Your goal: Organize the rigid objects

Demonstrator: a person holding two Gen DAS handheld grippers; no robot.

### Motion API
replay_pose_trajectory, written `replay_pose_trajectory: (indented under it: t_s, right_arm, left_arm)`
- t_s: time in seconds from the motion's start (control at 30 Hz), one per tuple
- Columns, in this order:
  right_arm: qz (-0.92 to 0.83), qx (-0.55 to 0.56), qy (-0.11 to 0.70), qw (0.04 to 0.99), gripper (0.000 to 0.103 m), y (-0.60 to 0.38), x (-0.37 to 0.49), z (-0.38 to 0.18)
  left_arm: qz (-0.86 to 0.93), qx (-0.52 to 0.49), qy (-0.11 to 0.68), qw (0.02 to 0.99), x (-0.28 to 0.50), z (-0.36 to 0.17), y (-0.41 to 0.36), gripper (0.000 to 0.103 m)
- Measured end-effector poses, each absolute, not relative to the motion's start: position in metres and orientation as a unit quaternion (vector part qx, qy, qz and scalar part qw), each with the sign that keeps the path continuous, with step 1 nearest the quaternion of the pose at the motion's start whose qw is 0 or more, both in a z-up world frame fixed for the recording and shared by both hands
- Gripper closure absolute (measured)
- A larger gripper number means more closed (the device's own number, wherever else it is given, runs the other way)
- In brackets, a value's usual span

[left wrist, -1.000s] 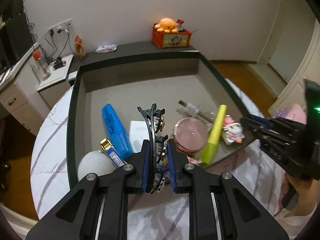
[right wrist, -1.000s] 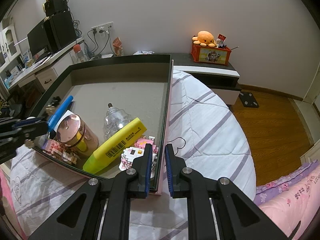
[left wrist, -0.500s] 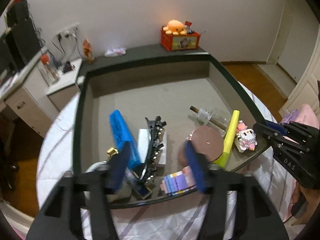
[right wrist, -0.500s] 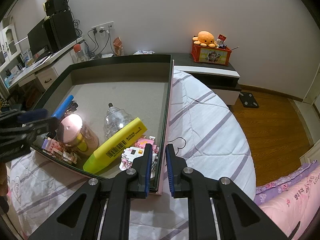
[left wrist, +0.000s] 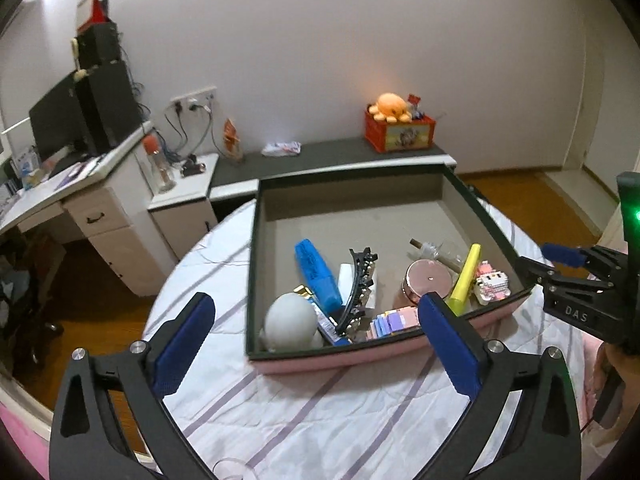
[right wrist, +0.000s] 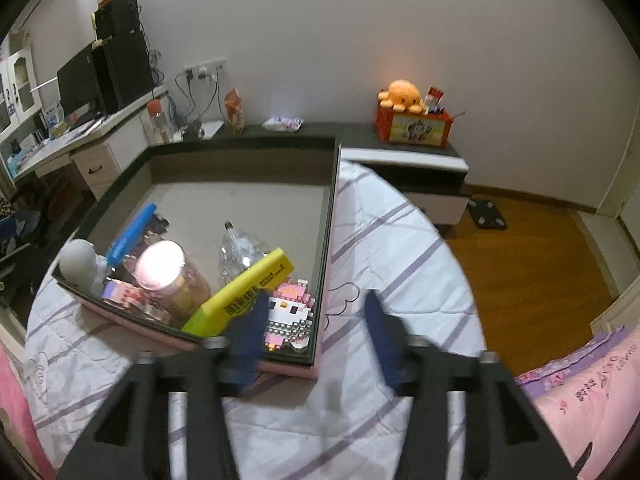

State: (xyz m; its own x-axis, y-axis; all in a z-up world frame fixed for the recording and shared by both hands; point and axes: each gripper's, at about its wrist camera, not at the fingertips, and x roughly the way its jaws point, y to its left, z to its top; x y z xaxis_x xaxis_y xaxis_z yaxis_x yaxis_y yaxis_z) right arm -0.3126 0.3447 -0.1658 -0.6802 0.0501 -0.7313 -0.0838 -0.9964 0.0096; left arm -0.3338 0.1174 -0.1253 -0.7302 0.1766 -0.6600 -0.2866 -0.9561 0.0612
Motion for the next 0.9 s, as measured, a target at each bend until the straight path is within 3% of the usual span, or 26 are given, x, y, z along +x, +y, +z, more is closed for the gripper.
replay_pose_trajectory:
  t_s: [0.43, 0.5, 0.57, 0.9]
  right_arm:
    - [0.935, -0.355, -0.001, 0.028, 0.04, 0.317, -0.278, -0.119]
    - [0.935, -0.353, 0.0, 0.028, 0.035, 0.315, -0.273, -0.117]
    - [0.938, -0.347, 0.001, 0.023, 0.021, 0.311, -0.266, -0.114]
    - [0.953, -0.303, -0.008, 0.0, 0.014, 0.286, -0.226, -0.088]
  left_arm:
    - [0.936, -0.318, 0.082, 0.128, -0.291, -0.101, 0.098, 0.0]
    - [0.939, -0.314, 0.079, 0.12, -0.283, -0.099, 0.093, 0.0]
    - [0.942, -0.306, 0.075, 0.113, -0.275, -0.094, 0.086, 0.0]
    - [0.969, -0.24, 0.044, 0.044, -0.234, -0.065, 0.053, 0.0]
